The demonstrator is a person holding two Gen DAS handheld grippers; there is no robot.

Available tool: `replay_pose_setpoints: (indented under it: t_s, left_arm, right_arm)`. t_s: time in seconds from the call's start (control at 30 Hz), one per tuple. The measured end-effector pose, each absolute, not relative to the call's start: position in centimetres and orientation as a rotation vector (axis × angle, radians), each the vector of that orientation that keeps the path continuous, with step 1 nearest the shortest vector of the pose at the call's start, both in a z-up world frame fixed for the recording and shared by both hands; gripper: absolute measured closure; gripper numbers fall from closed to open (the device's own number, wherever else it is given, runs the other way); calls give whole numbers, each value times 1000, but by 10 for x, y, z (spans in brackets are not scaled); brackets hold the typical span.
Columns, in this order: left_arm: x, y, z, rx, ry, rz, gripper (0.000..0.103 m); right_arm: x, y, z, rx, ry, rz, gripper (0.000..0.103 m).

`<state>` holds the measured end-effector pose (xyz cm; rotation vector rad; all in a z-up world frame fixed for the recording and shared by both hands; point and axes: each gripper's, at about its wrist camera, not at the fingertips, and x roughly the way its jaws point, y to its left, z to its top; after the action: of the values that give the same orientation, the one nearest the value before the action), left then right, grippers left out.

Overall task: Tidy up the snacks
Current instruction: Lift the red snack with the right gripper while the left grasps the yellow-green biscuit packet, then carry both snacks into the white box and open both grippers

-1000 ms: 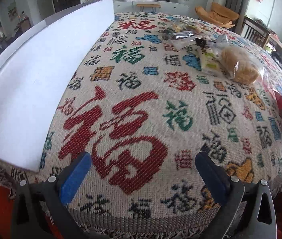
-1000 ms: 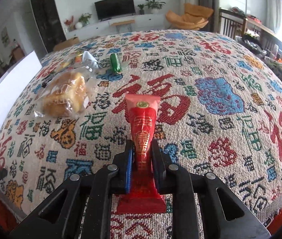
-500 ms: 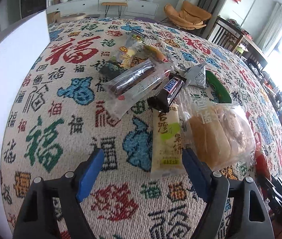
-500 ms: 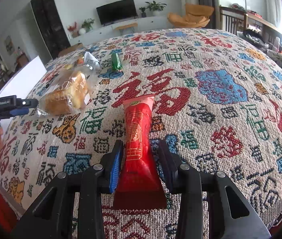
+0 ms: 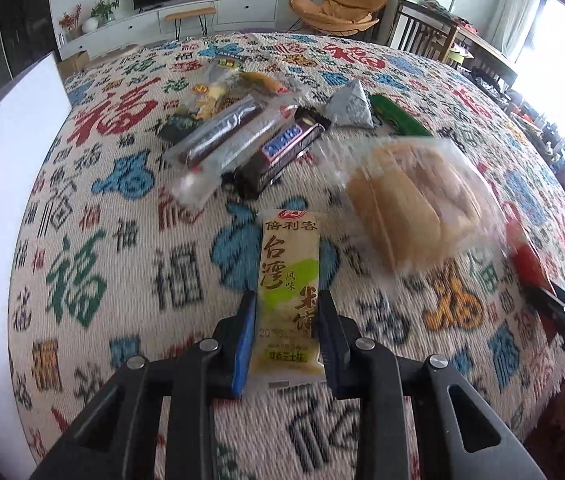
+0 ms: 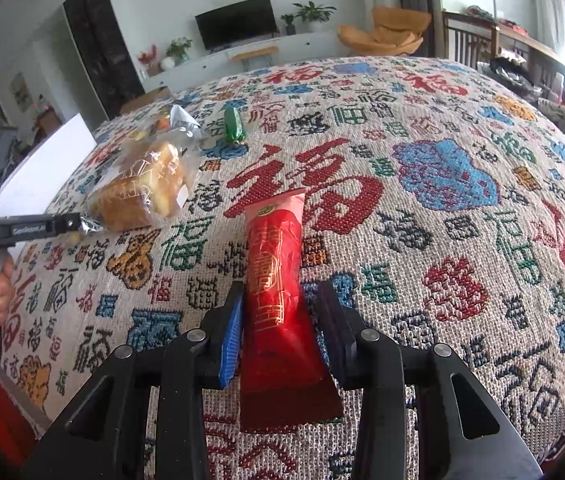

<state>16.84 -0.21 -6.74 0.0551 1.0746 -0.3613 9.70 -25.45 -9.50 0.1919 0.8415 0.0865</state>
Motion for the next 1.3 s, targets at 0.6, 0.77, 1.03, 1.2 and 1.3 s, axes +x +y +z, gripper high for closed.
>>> replay_pose_setpoints:
  t_s: [0.6, 0.77, 1.03, 1.2, 1.3]
  left_arm:
    - [136, -17, -69, 150, 1064, -376, 74]
    - [105, 27, -31, -66, 993, -431, 74]
    - [81, 153, 72, -252, 795, -324, 74]
    - [86, 255, 89, -268, 774, -70, 74]
    - [91, 296, 87, -235, 793, 60, 74]
  right_arm:
    - [142, -243, -79, 50, 1143, 180, 85]
    - [130, -254, -55, 147, 1138, 218, 90]
    - [136, -157, 35, 245, 1036, 541, 90]
    - [173, -26, 93, 262, 948, 786, 90]
    - [195, 52, 115, 287, 909, 898, 88]
